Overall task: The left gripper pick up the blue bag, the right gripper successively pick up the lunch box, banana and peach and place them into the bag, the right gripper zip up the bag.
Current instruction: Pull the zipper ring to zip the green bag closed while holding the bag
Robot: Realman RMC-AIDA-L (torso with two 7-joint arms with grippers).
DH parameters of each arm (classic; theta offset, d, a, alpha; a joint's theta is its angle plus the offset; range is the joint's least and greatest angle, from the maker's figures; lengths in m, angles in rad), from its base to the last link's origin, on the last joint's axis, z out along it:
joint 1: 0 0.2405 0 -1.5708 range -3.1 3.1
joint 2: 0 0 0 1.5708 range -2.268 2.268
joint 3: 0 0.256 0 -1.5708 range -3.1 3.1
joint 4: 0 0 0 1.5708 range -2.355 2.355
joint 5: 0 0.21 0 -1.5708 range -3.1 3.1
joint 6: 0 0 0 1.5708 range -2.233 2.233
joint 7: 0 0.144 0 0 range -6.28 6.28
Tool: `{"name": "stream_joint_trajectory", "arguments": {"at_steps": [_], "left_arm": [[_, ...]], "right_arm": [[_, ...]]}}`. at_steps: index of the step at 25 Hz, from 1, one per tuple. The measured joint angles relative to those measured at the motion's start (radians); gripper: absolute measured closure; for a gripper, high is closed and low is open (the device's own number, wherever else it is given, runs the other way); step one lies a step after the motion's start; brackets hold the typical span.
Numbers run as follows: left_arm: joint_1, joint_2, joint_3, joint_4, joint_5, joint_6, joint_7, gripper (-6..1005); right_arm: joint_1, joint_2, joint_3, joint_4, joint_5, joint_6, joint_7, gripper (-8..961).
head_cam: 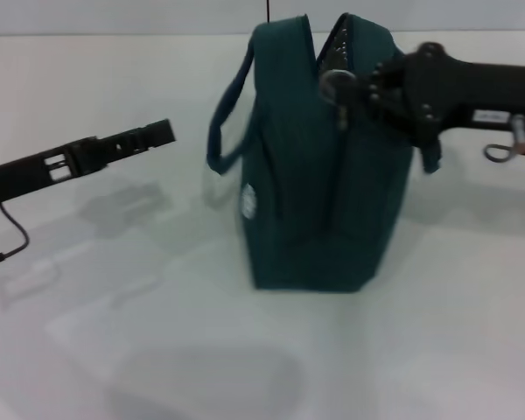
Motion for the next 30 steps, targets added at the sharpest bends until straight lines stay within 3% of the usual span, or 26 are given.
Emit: {"name": "stream_joint_trajectory", "arguments": {"at_steps": [8,11,15,21,30], "left_arm": [[0.02,0.021,0.006,-0.021,-0.014,0.006,0.005,265],[0.021,0.003,0.007,-0.023,-0.013,0.016,0.066,266],[0.023,-0.05,-0.009,-0.036,-0.022,0.018,0.302,268],[-0.024,-0.047,-0.011,-0.12,-0.017,-0.03,0.387,266],[-0.05,-0.051,-0.006,-0.144,-0.016,-0.046,0.392,269]], "right_arm": [[0.118,0.003,-0.068,0.121,0.068,0.117,0.001,930],[0.121,0.004,-0.117,0.132,0.101,0.155,0.001,929],[0.118,0.004,-0.159,0.14,0.139,0.193,0.001,928],[0.112,0.004,-0.164,0.151,0.156,0.191,0.001,927],[0.103,0.004,-0.165,0.167,0.167,0.187,0.001,925]]}}
